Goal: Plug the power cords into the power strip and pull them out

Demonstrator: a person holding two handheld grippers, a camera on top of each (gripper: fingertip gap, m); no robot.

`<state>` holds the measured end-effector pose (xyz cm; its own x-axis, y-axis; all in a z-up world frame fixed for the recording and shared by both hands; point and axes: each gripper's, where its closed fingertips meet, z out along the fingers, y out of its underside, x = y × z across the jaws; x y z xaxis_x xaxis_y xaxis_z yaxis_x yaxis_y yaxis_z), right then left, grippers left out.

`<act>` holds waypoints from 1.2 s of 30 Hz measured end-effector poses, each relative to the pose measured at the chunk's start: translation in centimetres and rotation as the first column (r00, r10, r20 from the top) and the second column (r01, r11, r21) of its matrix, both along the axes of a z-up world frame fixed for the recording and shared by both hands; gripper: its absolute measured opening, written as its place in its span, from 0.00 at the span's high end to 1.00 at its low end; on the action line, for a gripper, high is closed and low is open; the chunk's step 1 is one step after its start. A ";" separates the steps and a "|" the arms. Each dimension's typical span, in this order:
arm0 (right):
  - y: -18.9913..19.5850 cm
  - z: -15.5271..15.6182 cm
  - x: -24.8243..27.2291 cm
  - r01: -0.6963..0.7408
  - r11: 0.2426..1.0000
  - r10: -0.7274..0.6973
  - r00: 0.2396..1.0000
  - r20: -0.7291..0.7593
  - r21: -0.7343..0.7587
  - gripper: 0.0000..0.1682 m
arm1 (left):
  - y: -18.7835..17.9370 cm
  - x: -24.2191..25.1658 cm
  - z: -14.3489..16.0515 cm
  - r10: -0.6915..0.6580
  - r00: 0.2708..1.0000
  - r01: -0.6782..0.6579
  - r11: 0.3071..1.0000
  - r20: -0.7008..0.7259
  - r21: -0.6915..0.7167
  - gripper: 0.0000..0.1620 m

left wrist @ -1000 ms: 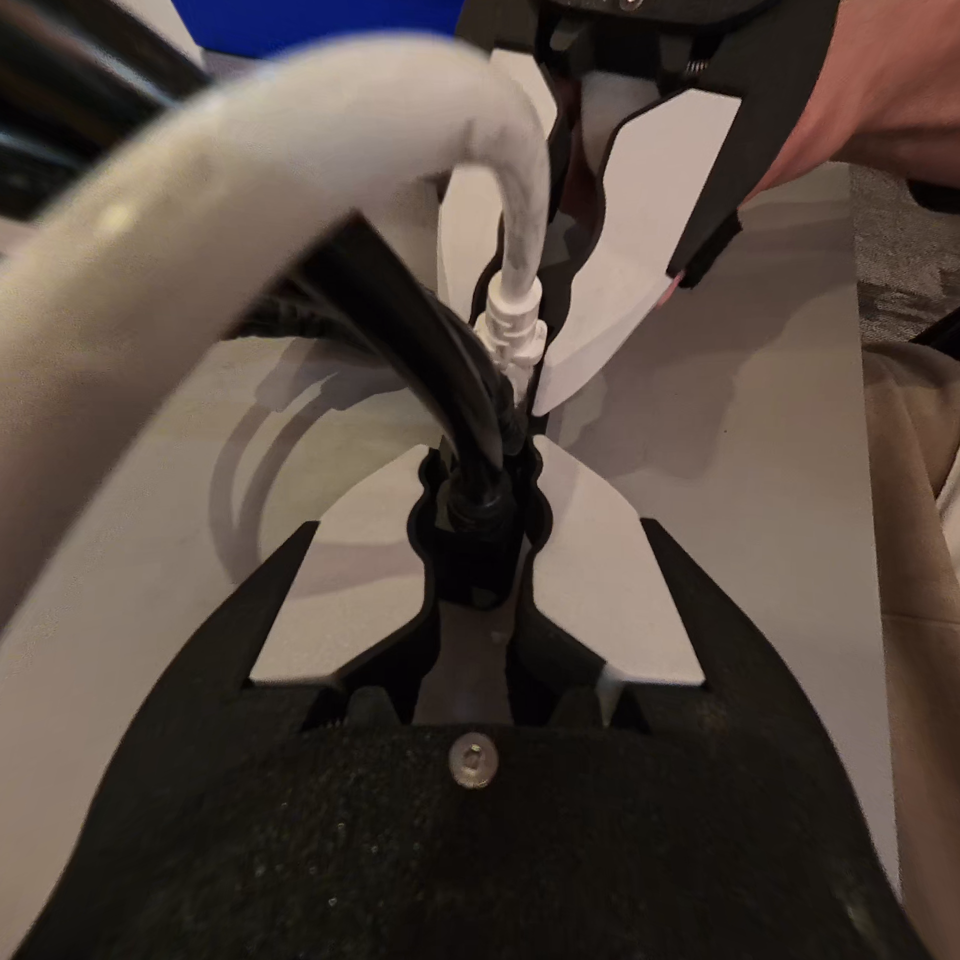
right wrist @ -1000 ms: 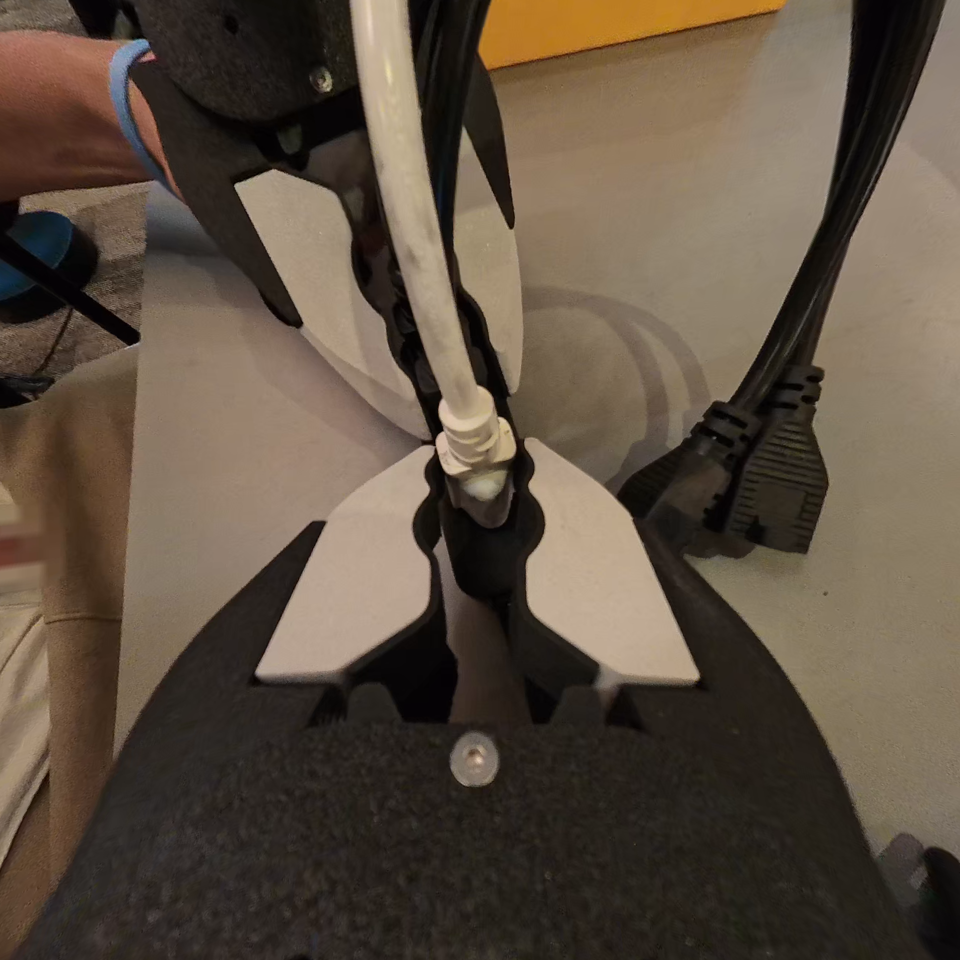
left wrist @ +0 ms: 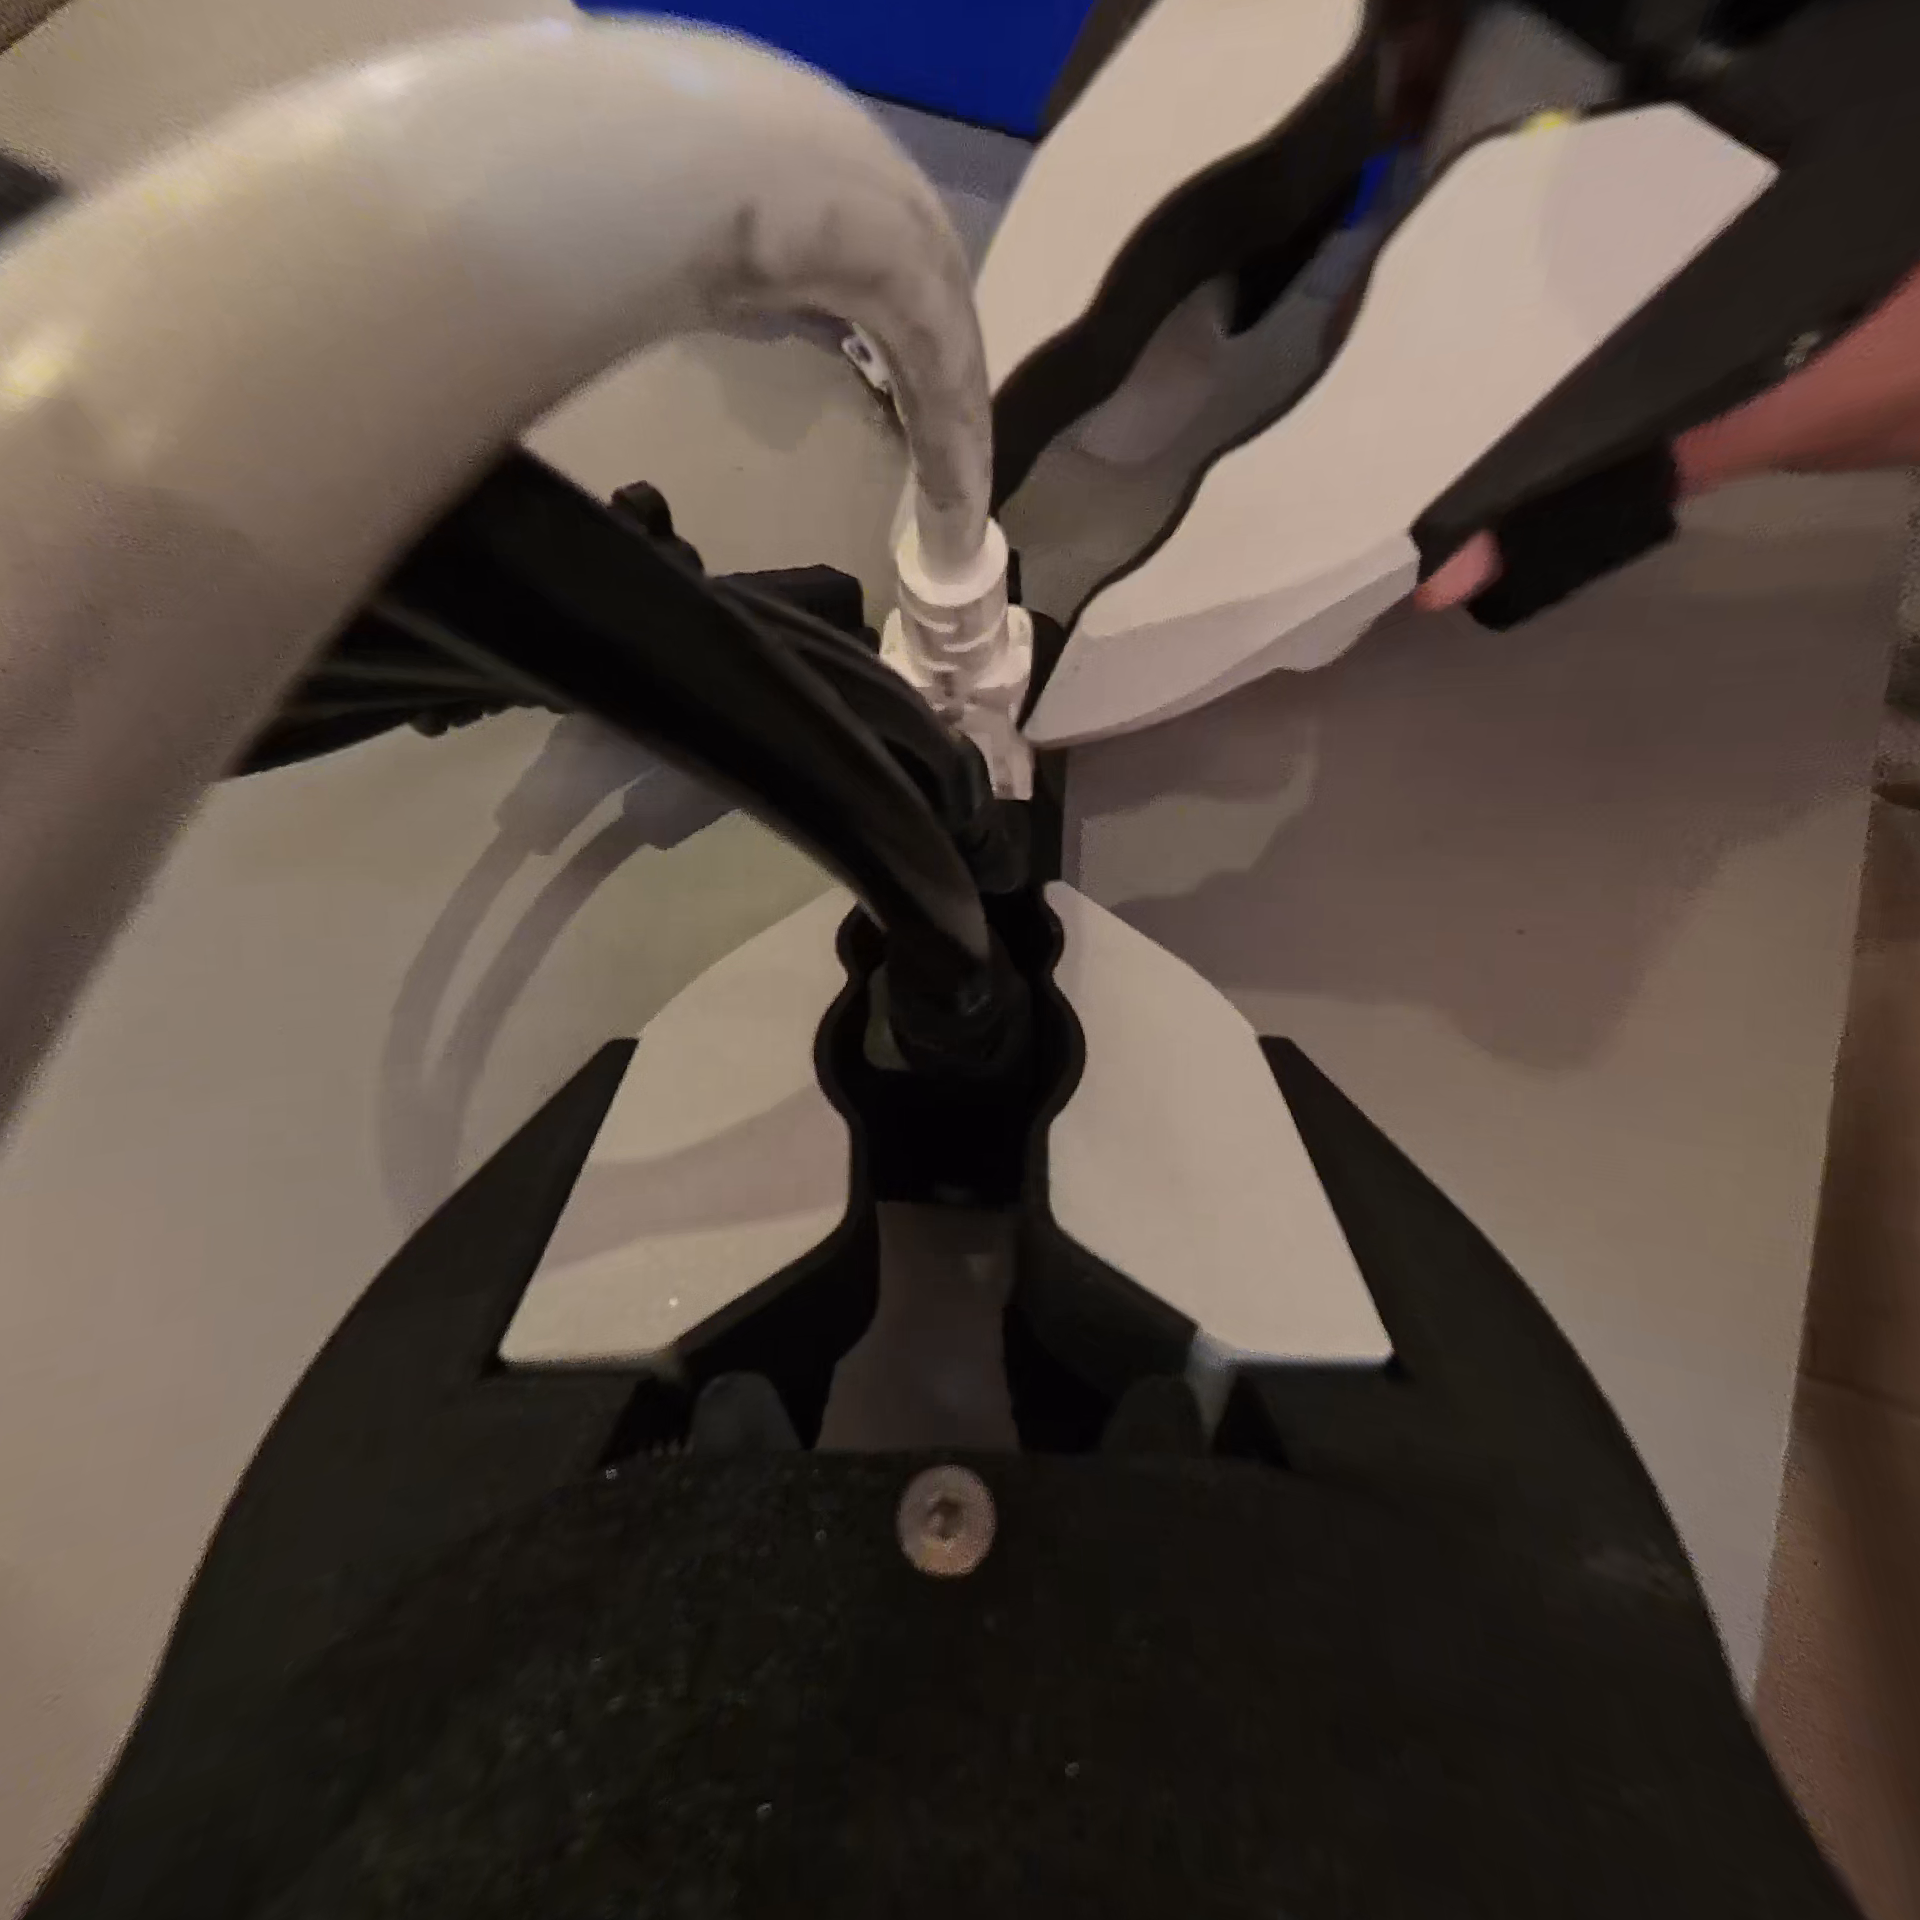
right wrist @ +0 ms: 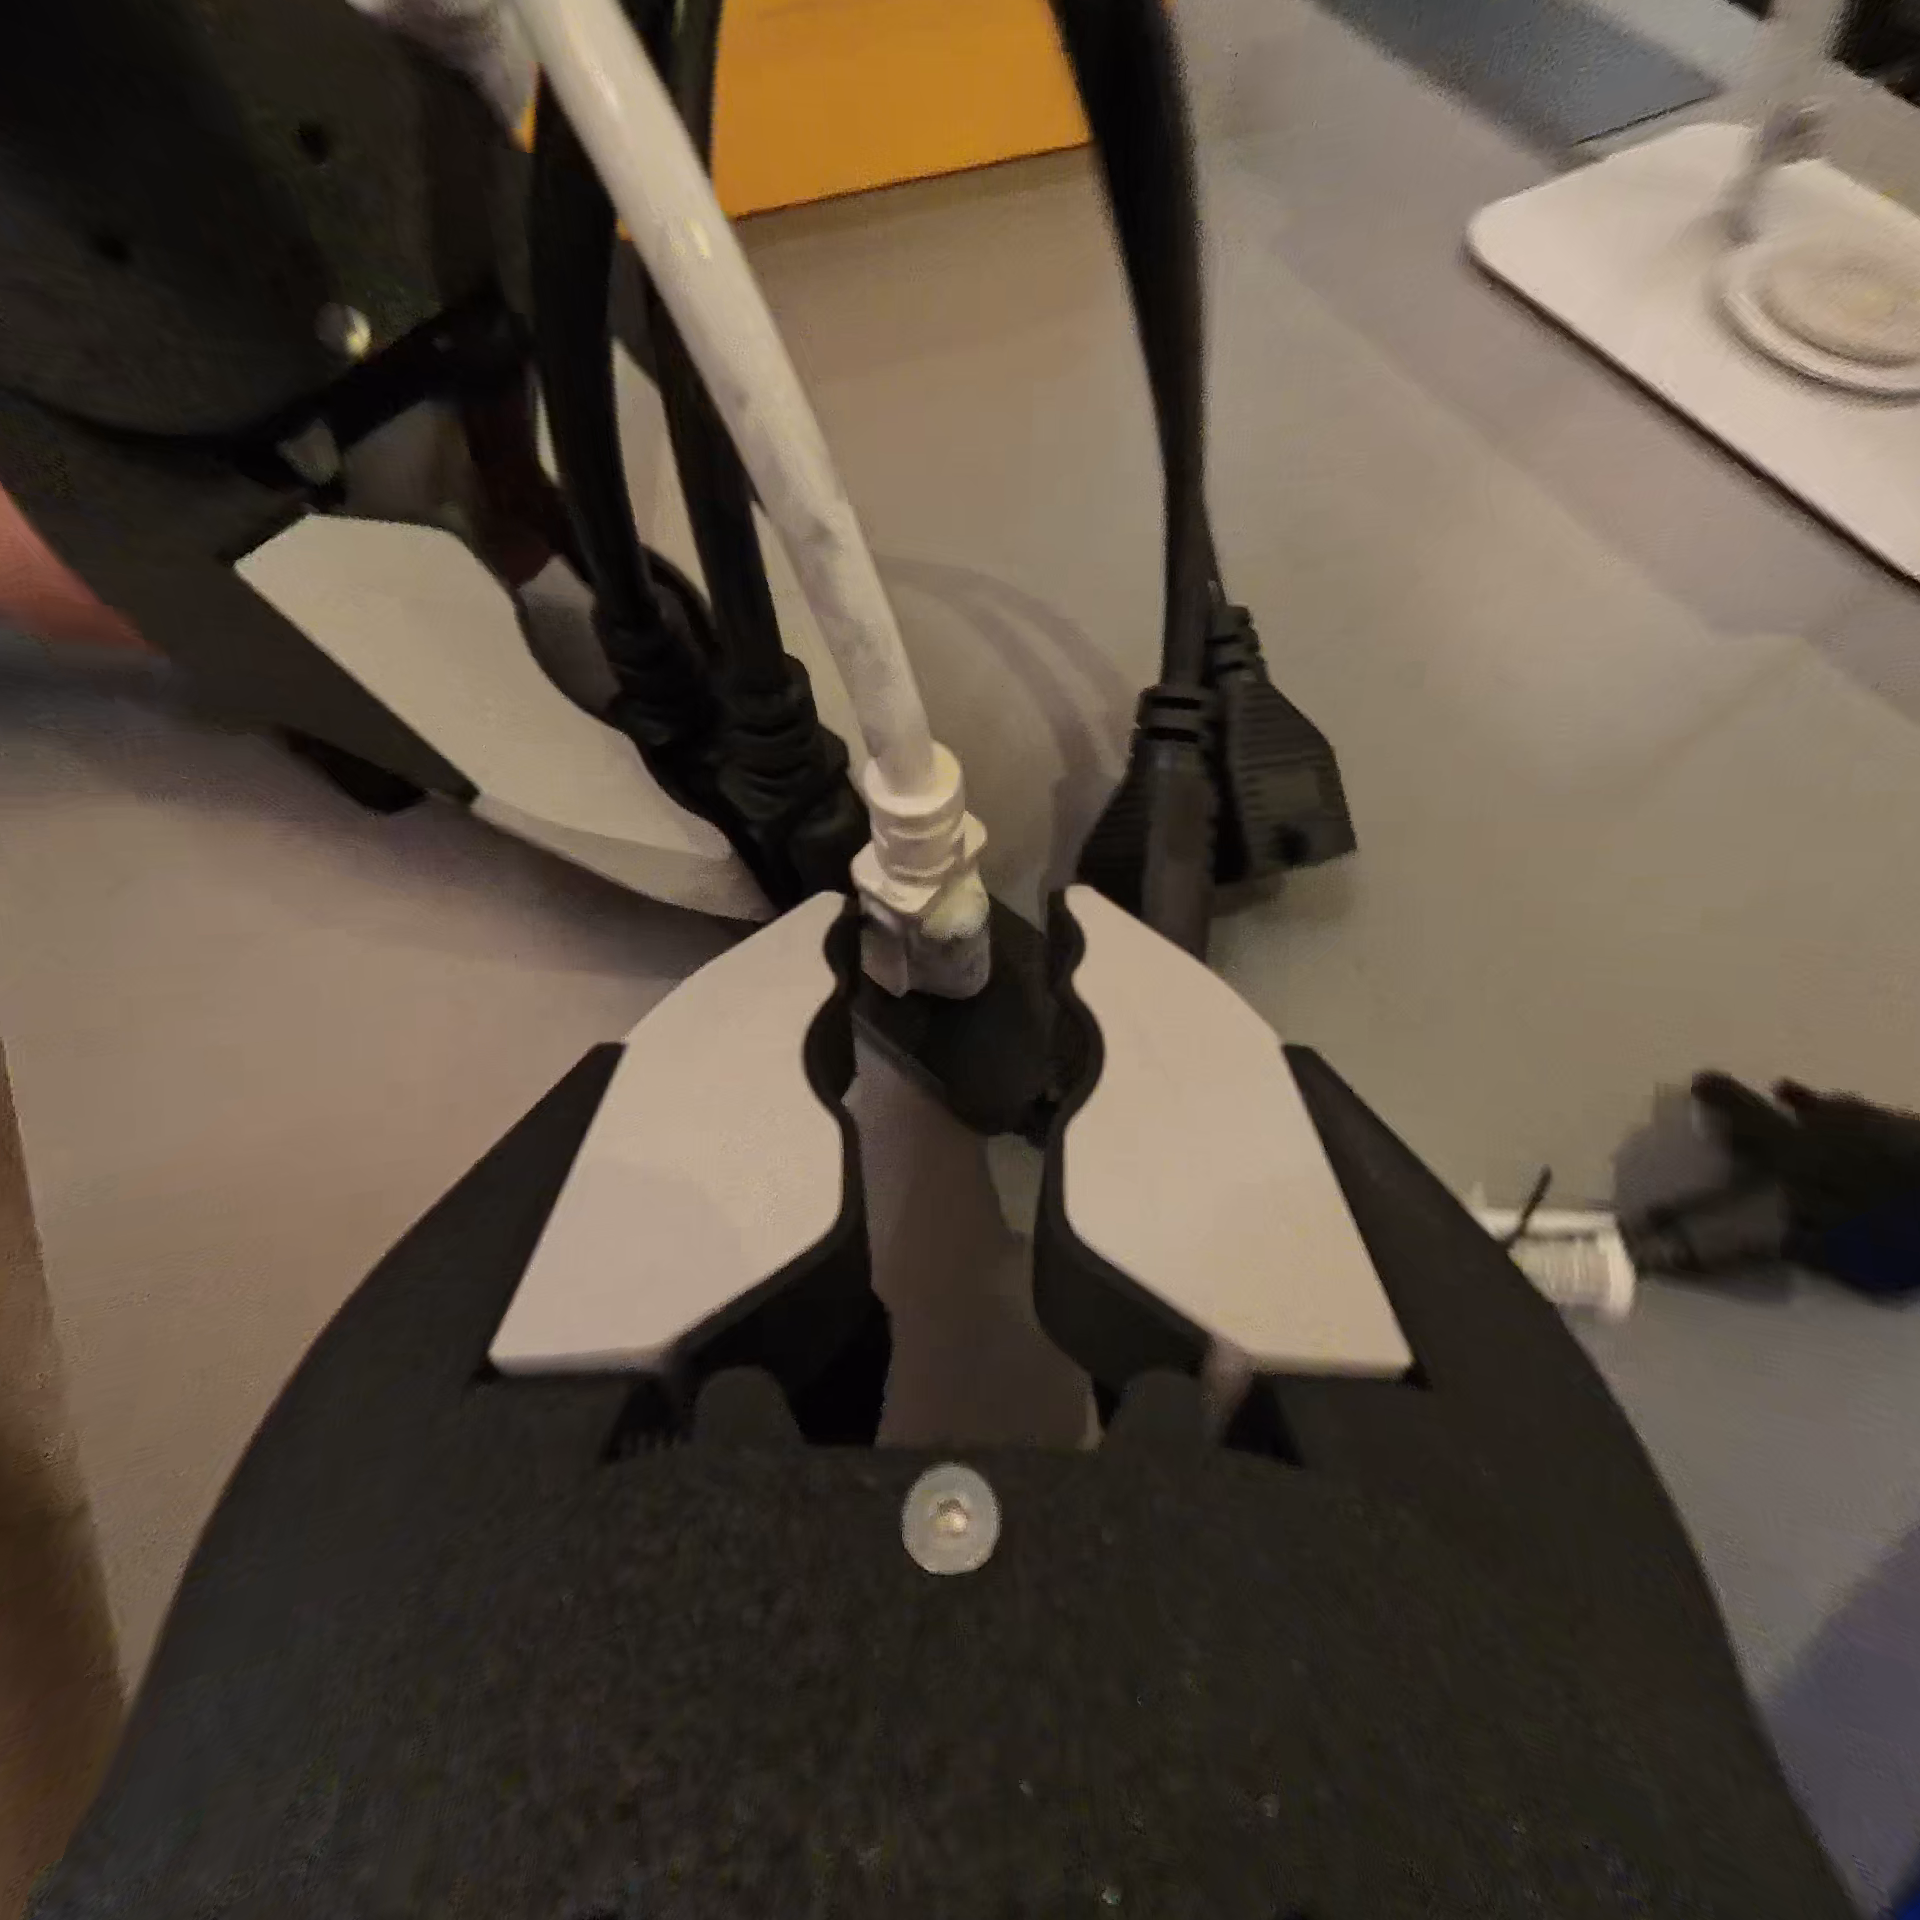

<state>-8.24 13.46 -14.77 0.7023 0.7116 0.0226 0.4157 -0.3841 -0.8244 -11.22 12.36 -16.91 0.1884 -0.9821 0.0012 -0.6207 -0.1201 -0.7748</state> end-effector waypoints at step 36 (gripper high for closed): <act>1.6 1.3 -0.1 0.437 0.895 -0.439 0.826 -0.353 -0.092 0.92 | 0.5 1.2 0.2 0.169 0.986 -0.167 0.981 -0.009 0.097 0.83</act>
<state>-8.31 15.09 -13.51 0.8988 0.3266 -0.2925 -0.1183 -0.4617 -0.8791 -10.01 12.86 -16.71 0.3499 -0.9318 -0.0962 -0.6116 -0.1495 -0.7769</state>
